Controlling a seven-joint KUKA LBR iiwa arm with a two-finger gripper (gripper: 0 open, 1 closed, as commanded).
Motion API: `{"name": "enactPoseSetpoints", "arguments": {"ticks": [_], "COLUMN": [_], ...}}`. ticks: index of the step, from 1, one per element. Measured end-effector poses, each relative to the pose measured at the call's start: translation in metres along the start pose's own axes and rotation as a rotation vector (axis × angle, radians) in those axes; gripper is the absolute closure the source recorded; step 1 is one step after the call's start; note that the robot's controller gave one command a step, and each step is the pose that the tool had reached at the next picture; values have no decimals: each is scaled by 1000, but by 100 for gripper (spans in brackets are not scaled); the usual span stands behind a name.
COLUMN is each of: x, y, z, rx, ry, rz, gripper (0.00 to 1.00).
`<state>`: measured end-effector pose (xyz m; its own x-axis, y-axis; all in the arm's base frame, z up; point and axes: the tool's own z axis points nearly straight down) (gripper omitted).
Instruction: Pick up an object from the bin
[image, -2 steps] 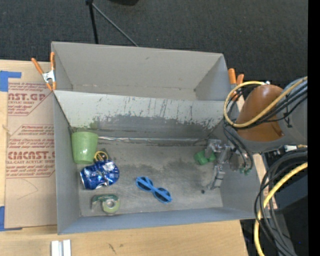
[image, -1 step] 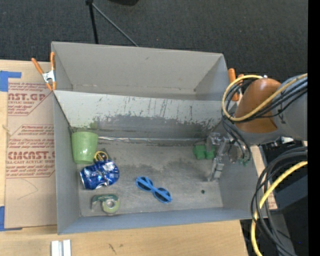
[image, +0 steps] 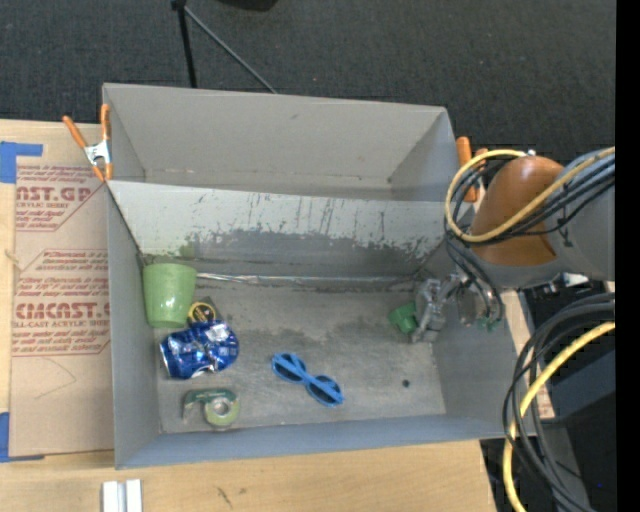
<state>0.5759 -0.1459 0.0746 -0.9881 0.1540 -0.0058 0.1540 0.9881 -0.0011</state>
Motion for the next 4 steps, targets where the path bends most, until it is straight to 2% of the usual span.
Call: {"name": "enactPoseSetpoints", "arguments": {"ticks": [1,2,3,4], "x": [23,24,-4,-6], "y": [12,12,16,15], "z": [-100,-95,-13,-17], "rx": [-1,0,-2,-1], "ry": [-4,3,8,0], "rz": [-12,-11,260,260], "gripper": [100,0,0,100]}}
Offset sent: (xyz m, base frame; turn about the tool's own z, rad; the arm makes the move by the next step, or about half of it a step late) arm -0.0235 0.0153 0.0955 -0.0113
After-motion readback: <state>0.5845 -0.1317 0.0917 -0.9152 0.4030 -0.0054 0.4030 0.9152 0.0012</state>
